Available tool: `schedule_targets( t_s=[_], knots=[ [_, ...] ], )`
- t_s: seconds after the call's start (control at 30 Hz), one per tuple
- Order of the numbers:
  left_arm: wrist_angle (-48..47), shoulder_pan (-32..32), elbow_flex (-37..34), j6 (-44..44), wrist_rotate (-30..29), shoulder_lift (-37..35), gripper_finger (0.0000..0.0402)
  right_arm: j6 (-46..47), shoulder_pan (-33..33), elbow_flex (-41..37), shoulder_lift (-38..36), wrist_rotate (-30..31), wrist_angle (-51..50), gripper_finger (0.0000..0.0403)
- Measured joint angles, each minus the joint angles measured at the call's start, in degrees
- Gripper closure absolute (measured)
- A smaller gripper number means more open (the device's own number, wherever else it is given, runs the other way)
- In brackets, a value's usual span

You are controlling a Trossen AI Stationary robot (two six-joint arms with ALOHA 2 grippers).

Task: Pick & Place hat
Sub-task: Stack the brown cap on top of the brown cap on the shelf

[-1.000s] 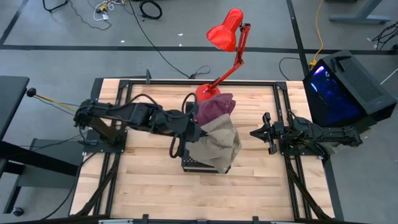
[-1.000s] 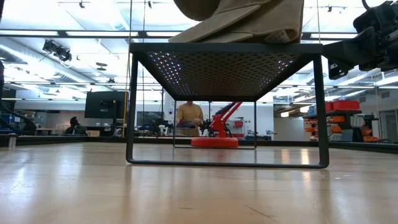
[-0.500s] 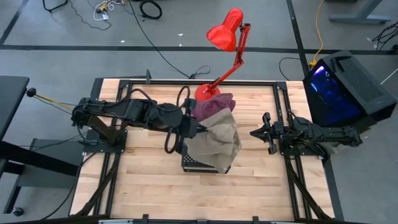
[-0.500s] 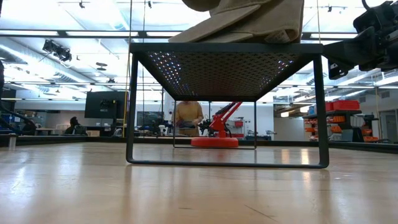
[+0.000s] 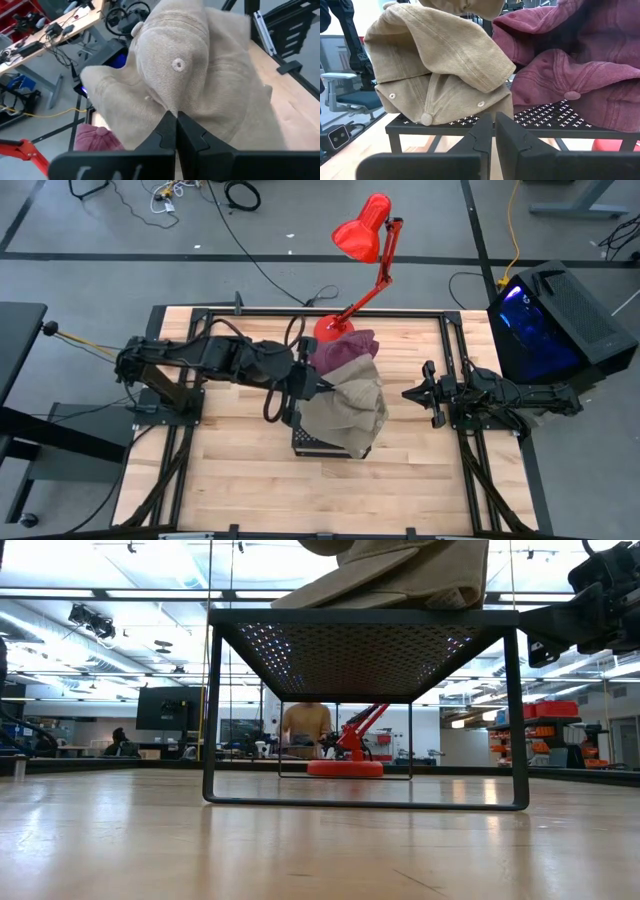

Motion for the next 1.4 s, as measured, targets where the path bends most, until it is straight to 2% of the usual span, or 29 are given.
schedule_targets(
  t_s=[0.2, 0.7, 0.93, 1.4],
  knots=[
    [2.37, 1.18, -1.00, -0.02, 1.33, -0.26, 0.0401, 0.01, 0.00, 0.01, 0.00, -0.01, 0.01, 0.0376],
    [12.79, 3.83, -16.38, -1.74, 5.30, -8.24, 0.0401, 0.01, -0.01, 0.00, 0.01, 0.01, 0.01, 0.0376],
    [18.61, 3.95, -20.06, -4.05, 7.43, -8.59, 0.0401, 0.01, -0.02, 0.00, 0.02, 0.00, 0.01, 0.0376],
    [26.70, 3.17, -26.18, -4.79, 7.37, -8.59, 0.0401, 0.01, -0.02, 0.00, 0.02, -0.01, 0.00, 0.0376]
  ],
)
